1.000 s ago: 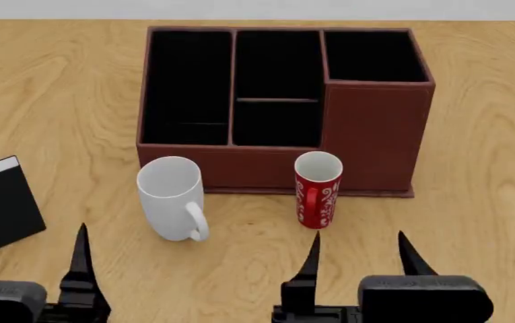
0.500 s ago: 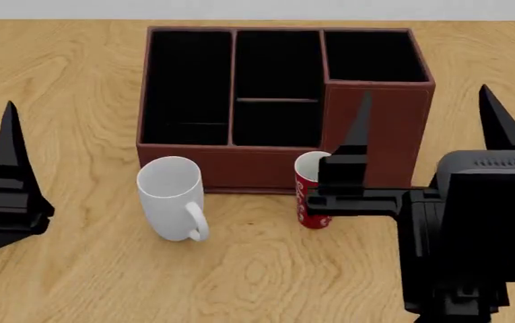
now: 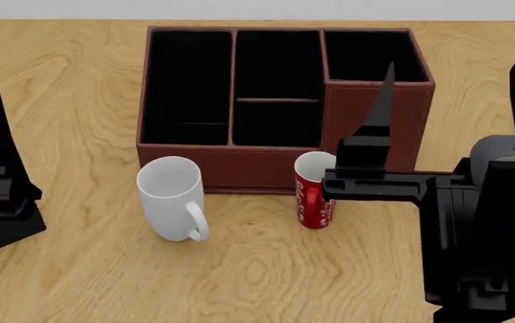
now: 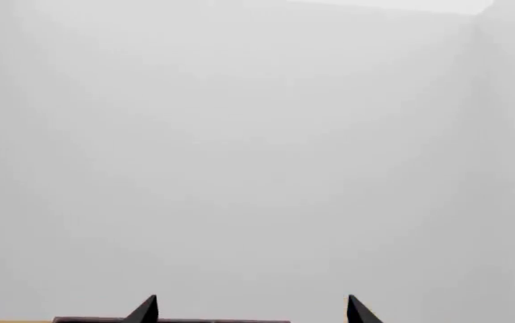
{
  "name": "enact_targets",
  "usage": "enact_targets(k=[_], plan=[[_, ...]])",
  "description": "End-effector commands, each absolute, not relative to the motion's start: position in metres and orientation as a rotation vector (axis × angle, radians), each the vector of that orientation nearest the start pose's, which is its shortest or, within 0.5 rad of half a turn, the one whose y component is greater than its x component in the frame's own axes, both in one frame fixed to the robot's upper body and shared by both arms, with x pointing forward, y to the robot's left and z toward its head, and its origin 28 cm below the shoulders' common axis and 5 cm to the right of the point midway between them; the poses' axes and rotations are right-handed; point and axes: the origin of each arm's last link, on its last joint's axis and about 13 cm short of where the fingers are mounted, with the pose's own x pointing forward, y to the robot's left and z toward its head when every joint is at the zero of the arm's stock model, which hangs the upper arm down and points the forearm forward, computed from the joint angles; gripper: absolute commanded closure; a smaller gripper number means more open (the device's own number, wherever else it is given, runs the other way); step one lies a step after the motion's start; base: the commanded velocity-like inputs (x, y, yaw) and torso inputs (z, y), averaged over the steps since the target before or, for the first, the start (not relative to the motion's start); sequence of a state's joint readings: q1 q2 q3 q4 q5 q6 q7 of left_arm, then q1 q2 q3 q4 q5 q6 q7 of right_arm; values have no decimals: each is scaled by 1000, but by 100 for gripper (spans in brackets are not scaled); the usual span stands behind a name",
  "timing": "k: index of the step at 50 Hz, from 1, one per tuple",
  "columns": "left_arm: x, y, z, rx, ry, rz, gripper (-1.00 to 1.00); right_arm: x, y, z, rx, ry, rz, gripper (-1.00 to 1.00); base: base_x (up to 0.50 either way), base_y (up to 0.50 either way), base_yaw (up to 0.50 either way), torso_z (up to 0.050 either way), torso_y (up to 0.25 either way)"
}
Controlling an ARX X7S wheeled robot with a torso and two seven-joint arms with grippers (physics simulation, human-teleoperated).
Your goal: Pick up the white mug and place it to the right of the caddy.
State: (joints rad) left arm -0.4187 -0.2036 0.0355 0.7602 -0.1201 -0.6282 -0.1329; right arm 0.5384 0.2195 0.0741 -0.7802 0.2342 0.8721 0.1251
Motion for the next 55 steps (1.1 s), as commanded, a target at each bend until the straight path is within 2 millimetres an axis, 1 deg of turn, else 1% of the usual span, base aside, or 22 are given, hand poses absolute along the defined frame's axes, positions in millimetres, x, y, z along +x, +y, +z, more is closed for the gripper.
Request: enact_targets(k=[1,5,11,45,55], plan=[[226,224,215,112,-580,11,-100,234,-130,233,-57,-450,-49,-100,0,0,0,0,0],[224,225,216,104,-588,34,-100,233,-130,235,-59,-455,-48,-100,0,0,0,0,0],[224,224,216,117,-594,18,-100,234,-130,234,-62,-452,-45,-100,0,0,0,1,-159],[221,227,216,112,-600,45,-100,231,-127,236,-70,-447,-30,-100,-1,0,0,8,-249],[223,226,216,108,-597,39,-100,231,-128,237,-65,-447,-34,-100,0,0,0,1,-16]])
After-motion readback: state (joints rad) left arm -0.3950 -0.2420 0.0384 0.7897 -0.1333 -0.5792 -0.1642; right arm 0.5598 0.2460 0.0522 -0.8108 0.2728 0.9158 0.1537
